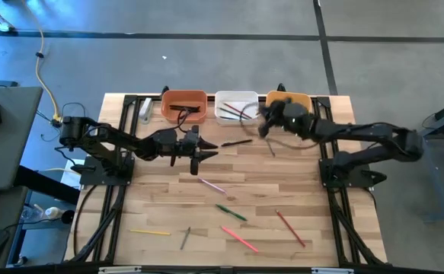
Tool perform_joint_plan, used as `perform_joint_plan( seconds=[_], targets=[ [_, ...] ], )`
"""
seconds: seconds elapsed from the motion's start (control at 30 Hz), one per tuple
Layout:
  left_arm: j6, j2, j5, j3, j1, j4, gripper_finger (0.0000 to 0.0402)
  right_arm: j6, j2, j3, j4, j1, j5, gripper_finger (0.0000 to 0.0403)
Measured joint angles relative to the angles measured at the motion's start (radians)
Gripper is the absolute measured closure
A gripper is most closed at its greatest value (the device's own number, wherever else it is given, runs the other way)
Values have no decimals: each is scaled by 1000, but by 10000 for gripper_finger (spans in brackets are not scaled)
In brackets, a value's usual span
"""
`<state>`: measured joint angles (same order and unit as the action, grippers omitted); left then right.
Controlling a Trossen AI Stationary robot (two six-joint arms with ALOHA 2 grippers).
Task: Sort crayons/erasers/pens/pencils in bins
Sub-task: Put the blue crayon into the yellow bin
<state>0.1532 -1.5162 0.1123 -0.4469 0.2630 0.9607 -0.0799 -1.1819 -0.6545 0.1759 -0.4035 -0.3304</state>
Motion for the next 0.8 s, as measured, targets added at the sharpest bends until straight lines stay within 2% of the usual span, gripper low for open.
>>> perform_joint_plan(
  seconds=[0.23, 0.33, 0.43, 0.8],
  targets=[
    [0, 0, 0, 0, -2, 0, 320, -132, -23, 70, 8, -333, 1, 391],
    [0, 0, 0, 0, -2, 0, 324, -175, -56, 90, 30, -423, 45, 391],
    [0, 0, 0, 0, -2, 0, 326, -185, -114, 100, 63, -463, 100, 391],
    [0, 0, 0, 0, -2, 1, 326, -204, -345, 100, 200, -467, 143, 391]
  ],
)
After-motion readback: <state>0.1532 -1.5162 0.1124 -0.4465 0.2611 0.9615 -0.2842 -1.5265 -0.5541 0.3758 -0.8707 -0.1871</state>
